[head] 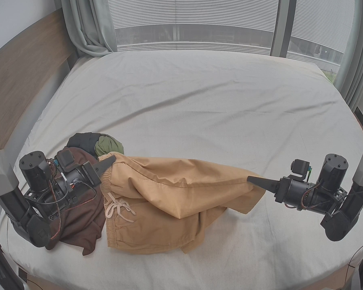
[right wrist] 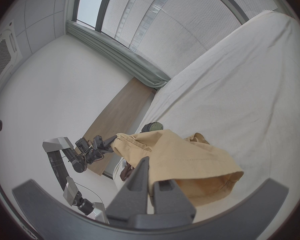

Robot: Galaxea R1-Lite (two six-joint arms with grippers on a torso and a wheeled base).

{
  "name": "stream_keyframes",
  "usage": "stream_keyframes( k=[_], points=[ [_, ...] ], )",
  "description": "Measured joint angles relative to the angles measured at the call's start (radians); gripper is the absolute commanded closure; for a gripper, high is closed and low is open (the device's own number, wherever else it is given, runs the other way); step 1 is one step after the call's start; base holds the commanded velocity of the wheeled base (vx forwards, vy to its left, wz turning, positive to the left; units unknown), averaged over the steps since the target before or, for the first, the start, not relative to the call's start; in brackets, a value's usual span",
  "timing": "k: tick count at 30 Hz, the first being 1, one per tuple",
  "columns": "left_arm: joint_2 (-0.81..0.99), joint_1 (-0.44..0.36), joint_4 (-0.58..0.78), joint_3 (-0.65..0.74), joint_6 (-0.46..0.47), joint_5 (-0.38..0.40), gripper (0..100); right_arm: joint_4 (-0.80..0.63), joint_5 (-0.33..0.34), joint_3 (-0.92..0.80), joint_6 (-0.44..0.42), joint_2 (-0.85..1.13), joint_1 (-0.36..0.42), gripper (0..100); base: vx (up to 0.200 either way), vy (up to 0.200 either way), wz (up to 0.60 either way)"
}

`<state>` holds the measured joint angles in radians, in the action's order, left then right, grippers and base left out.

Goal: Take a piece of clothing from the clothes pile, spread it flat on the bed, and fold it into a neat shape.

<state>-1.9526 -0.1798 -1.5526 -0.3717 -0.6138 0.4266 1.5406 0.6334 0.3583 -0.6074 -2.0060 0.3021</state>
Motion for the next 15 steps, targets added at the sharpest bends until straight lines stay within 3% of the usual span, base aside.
stream_keyframes(
  k=[7,15],
  points=[
    [0.059,-0.011,0.000,0.010,-0.037,0.055,100,0.000,0.050,0.003,-0.019,0.029,-0.045,100,0.000,0.000,0.00],
    [0.093,-0.015,0.000,0.027,-0.033,0.106,100,0.000,0.060,0.005,-0.030,0.072,-0.104,100,0.000,0.000,0.00]
  ],
)
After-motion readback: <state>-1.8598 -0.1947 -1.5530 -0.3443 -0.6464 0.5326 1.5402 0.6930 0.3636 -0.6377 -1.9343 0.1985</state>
